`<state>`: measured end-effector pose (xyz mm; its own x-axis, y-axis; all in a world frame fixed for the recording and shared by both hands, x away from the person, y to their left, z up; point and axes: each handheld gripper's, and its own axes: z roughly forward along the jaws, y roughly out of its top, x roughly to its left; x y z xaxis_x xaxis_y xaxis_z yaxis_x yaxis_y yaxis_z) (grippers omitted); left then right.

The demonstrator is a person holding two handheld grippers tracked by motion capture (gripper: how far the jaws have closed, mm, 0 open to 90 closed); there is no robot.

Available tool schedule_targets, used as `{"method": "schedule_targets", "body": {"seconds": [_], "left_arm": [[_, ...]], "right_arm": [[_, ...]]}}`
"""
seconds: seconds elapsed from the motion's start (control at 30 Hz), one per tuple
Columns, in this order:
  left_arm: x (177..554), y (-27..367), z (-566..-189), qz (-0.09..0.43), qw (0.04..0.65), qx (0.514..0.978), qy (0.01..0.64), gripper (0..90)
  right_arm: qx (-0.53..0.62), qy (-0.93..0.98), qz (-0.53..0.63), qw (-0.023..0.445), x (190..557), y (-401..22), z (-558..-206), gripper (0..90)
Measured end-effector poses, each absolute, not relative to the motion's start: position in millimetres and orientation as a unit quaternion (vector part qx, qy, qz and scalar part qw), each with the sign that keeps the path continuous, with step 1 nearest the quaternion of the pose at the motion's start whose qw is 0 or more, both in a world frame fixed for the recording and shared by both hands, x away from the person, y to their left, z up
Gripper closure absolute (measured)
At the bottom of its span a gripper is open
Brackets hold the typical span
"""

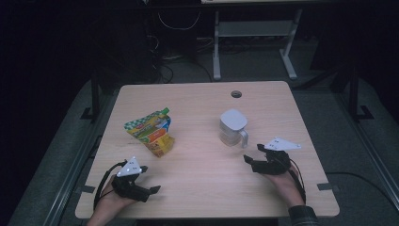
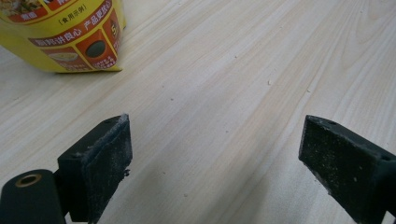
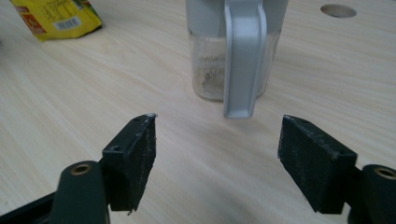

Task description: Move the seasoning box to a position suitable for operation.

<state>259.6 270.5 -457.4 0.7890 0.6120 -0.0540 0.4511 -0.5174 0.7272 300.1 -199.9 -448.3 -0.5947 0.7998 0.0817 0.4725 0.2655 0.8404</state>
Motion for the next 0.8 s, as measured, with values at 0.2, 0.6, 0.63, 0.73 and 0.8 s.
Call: {"method": "schedule_targets", "body": {"seconds": [0.2,0.6,0.63,0.73,0.8], "left_arm": [[259.3,271.6,-456.7,0.105,0.384,0.863,0.310,9.3],[259.0,271.5,-456.5,0.103,0.384,0.864,0.309,9.4],[258.8,271.3,-456.6,0.103,0.385,0.864,0.308,9.4],[258.4,271.6,-456.1,0.103,0.382,0.866,0.306,9.5],[258.0,271.8,-456.1,0.104,0.384,0.865,0.306,9.5]], "right_arm": [[0.397,0.775,0.453,0.194,308.8,-192.7,-441.5,28.5],[0.389,0.767,0.467,0.204,331.4,-186.2,-437.9,29.3],[0.387,0.767,0.469,0.204,333.2,-185.3,-437.8,29.5],[0.382,0.770,0.470,0.204,336.4,-183.6,-437.6,30.8],[0.384,0.769,0.469,0.202,338.0,-182.0,-438.4,32.8]]}}
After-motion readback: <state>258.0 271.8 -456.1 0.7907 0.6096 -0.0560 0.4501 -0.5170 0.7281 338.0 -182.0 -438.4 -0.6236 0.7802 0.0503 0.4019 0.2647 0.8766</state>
